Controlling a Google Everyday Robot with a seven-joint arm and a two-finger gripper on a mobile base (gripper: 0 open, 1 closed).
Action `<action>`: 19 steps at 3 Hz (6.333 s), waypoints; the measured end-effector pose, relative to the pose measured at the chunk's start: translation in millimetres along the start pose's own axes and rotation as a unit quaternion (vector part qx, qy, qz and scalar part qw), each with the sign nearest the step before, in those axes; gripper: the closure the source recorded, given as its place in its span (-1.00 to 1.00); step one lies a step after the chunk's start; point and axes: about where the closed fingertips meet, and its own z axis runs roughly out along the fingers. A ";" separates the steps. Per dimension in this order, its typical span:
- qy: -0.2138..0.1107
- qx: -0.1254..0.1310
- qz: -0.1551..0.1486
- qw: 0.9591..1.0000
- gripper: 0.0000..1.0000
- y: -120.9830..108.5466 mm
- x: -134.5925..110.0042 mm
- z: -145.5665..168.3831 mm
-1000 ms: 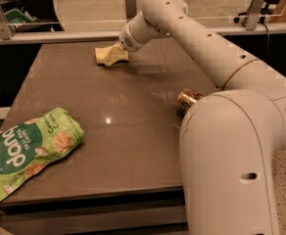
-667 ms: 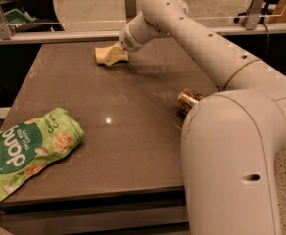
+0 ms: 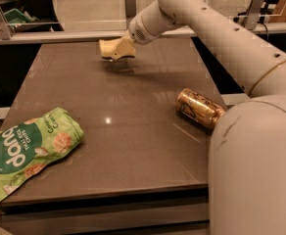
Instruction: Move sponge near orange can
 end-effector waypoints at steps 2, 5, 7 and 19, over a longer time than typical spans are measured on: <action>0.003 -0.005 -0.045 0.999 1.00 29.0 23.2 -83.2; 0.034 -0.047 -0.043 0.997 1.00 47.9 120.8 -143.9; 0.061 -0.060 -0.033 0.996 1.00 39.9 154.7 -156.5; 0.101 -0.025 0.184 0.977 0.19 85.7 149.3 -146.0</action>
Offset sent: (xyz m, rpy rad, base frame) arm -0.1113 -0.1106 0.0342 -0.0774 -0.0605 0.0954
